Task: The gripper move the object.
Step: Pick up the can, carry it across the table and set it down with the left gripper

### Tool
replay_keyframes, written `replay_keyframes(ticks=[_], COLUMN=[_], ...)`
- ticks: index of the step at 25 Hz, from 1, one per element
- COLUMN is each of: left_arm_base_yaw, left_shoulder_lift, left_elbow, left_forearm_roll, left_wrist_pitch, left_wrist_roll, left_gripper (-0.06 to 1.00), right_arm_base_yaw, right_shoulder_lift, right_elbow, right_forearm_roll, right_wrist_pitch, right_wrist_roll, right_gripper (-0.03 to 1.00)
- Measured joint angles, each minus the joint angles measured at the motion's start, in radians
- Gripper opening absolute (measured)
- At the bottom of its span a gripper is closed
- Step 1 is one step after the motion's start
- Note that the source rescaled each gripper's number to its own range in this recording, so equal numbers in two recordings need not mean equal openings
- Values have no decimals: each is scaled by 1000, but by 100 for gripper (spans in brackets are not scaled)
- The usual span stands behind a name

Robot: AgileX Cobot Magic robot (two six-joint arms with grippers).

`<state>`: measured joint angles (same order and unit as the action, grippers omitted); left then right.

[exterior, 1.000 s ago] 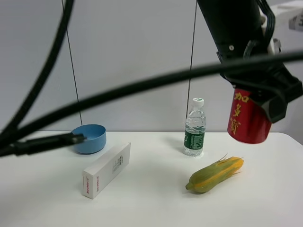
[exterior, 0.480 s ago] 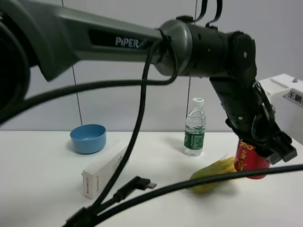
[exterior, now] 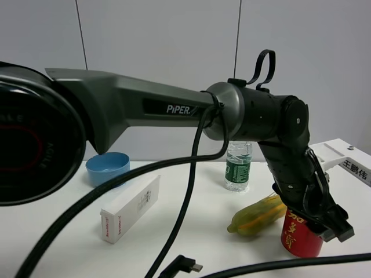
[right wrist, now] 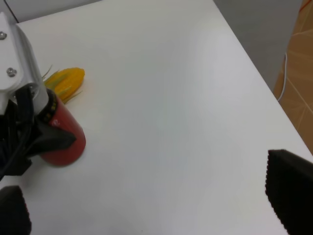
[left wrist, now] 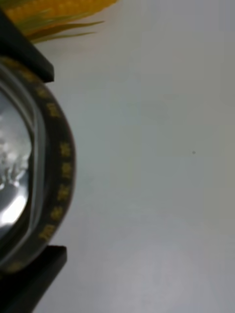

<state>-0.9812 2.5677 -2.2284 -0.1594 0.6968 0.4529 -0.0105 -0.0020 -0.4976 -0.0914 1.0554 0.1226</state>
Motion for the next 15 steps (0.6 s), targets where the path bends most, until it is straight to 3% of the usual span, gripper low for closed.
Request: replay_keyframes(ticks=[6, 9, 12, 15], left_arm_base_yaw=[1, 1, 4, 9], left_shoulder_lift=[0, -9, -16, -37], left_elbow=[-1, -14, -50, -129], left_forearm_roll=[-3, -4, -4, 5], left_wrist_pitch=[-8, 4, 74, 201], left_wrist_roll=[25, 28, 26, 15], left_gripper=[9, 33, 65, 77], right_arm_base_yaw=[0, 0, 0, 0], right_shoulder_lift=[0, 0, 0, 0], right_elbow=[0, 0, 0, 0], right_forearm_roll=[0, 0, 0, 0], right_wrist_pitch=[0, 0, 0, 0], right_wrist_roll=[0, 0, 0, 0], right_gripper=[100, 100, 100, 100])
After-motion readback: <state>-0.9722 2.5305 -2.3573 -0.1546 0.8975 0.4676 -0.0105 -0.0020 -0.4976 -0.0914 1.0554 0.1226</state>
